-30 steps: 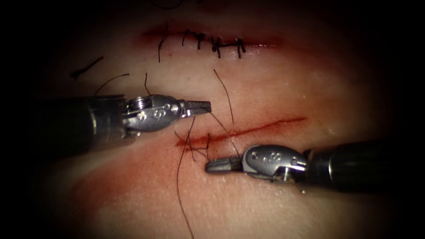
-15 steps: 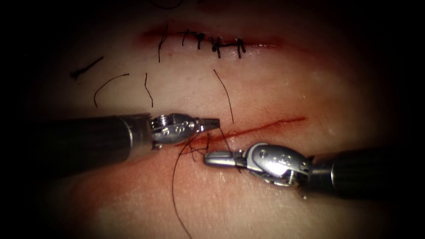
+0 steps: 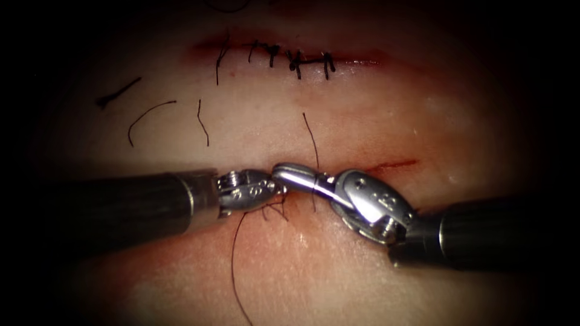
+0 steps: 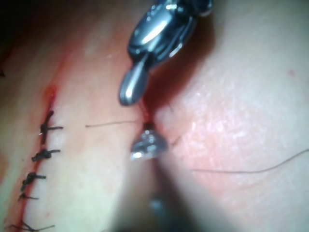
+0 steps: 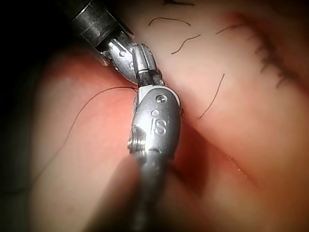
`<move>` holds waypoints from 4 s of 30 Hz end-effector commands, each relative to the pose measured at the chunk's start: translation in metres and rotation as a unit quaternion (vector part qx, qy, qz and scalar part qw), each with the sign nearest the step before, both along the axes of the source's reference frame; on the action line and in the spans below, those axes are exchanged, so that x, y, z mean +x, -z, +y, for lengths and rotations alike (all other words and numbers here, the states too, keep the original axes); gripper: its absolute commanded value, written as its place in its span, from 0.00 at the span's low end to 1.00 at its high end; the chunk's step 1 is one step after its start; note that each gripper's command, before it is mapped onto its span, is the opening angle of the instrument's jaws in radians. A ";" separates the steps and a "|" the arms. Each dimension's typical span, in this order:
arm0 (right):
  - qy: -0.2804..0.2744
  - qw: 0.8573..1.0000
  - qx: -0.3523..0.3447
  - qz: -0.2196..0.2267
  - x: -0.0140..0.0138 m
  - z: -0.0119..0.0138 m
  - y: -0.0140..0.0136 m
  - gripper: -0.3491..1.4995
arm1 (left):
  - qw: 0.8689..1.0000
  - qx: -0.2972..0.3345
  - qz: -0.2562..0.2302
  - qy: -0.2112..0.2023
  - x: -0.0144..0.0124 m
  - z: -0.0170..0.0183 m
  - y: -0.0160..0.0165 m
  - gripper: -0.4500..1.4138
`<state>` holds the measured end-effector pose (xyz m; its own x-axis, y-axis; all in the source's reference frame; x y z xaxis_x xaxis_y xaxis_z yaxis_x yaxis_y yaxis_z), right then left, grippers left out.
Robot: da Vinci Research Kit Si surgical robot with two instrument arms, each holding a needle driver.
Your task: Wound Closure
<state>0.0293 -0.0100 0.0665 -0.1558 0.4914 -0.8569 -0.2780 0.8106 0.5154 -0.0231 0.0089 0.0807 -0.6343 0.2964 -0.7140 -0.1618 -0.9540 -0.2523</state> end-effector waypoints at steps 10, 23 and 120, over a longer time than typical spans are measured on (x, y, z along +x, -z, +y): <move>-0.042 0.992 0.010 -0.115 0.0003 -0.0007 -0.0012 0.00 | 1.000 0.002 -0.002 -0.006 0.0010 -0.0032 0.0035 0.00; -0.005 0.976 -0.006 -0.216 -0.0015 -0.0009 -0.0027 0.00 | 1.000 0.007 0.005 0.000 0.0008 -0.0052 0.0087 0.00; 0.044 0.962 0.000 -0.271 -0.0018 -0.0028 -0.0010 0.78 | 0.996 0.025 -0.004 0.086 0.0013 -0.0002 0.0033 0.40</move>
